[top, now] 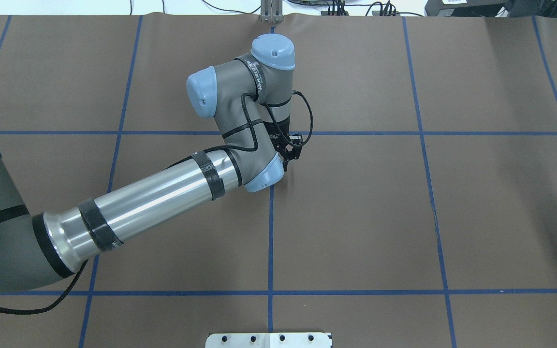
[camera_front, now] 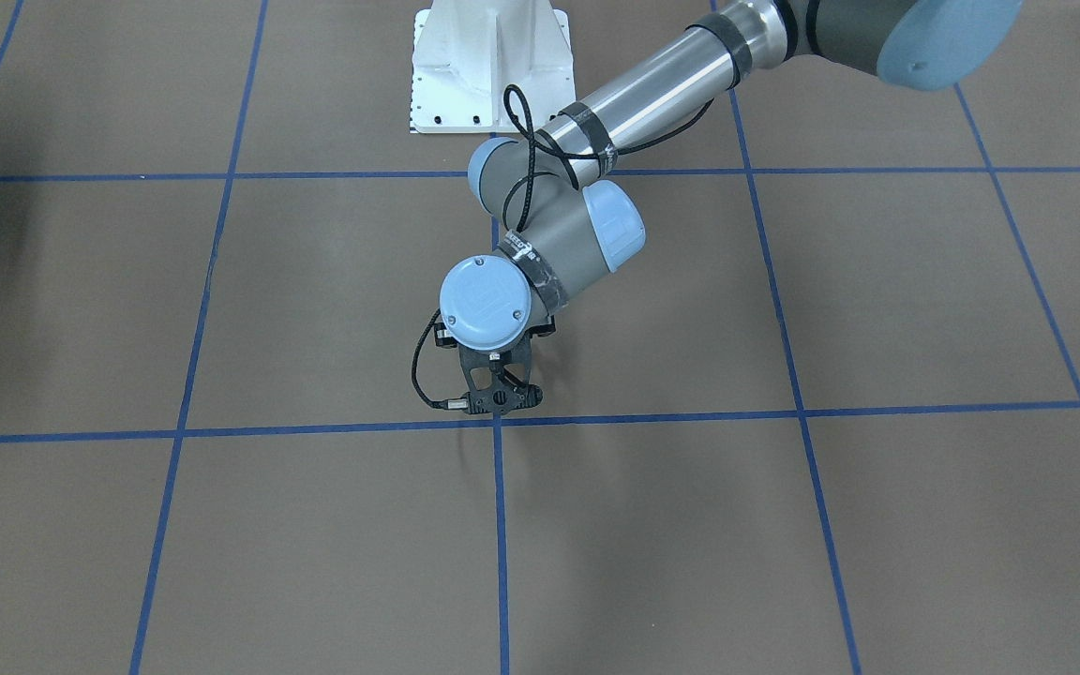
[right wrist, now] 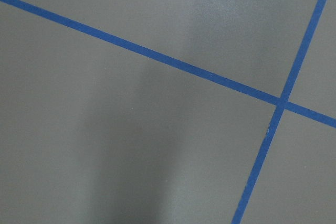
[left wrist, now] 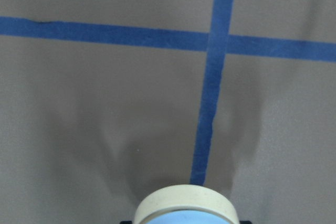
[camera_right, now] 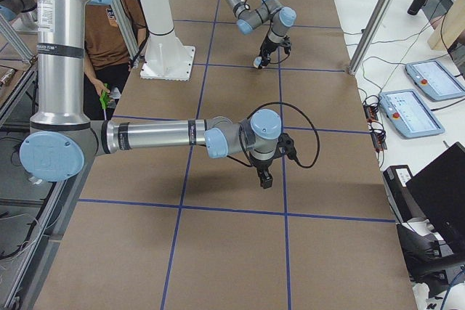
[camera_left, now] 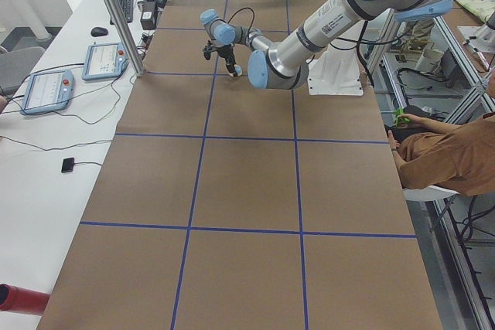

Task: Place and press bell with both arms
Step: 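Move the bell with the left gripper to the centre grid square and lower it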

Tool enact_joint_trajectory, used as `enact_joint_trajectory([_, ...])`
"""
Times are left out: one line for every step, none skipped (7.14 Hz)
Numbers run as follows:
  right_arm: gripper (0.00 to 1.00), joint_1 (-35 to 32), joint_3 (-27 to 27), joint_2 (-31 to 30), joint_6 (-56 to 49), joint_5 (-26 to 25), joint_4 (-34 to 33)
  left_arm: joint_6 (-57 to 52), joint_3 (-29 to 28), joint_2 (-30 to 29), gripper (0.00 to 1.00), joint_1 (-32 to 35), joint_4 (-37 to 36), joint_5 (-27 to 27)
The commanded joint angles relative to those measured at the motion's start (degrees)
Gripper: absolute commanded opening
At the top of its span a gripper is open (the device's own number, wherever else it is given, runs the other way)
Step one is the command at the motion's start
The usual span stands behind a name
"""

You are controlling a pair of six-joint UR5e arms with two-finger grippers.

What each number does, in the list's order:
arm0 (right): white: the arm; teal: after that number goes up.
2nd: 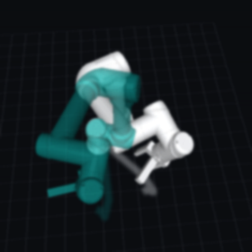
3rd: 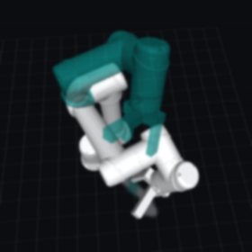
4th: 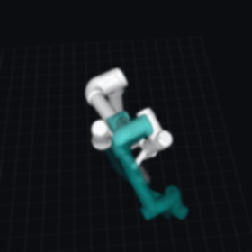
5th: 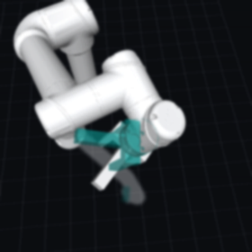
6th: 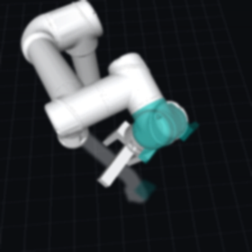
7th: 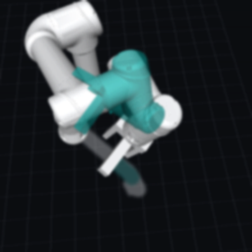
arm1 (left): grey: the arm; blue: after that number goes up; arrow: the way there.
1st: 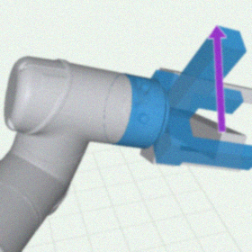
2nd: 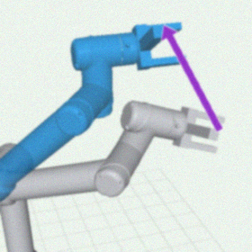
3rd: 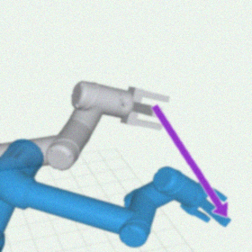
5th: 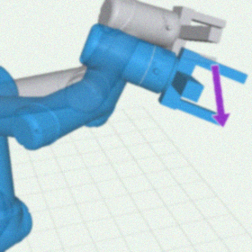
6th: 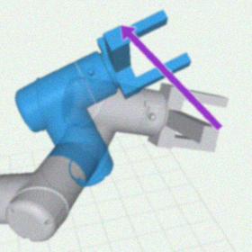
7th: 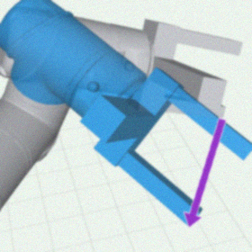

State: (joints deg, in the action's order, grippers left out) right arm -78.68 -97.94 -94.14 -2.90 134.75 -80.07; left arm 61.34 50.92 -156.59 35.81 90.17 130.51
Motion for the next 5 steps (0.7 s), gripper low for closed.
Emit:
enact_joint_trajectory([1.0,0.02,0.03,0.01,0.0,-0.02,0.0,0.18,0.06,-0.04,0.69,-0.39,0.27,0.0])
enact_joint_trajectory([1.0,0.02,0.21,0.01,0.0,0.07,0.0,0.27,-0.03,-0.04,0.75,-0.47,0.45,0.0])
enact_joint_trajectory([1.0,0.02,0.21,0.01,0.08,0.16,0.0,1.05,0.06,0.05,0.83,-0.48,0.88,0.0])
enact_joint_trajectory([1.0,0.02,0.21,0.01,0.08,0.24,0.0,0.97,0.06,0.14,0.85,-0.48,0.89,-0.08])
enact_joint_trajectory([1.0,0.02,0.21,0.01,0.08,0.33,0.0,0.97,0.06,0.23,0.96,-0.48,0.89,-0.08])
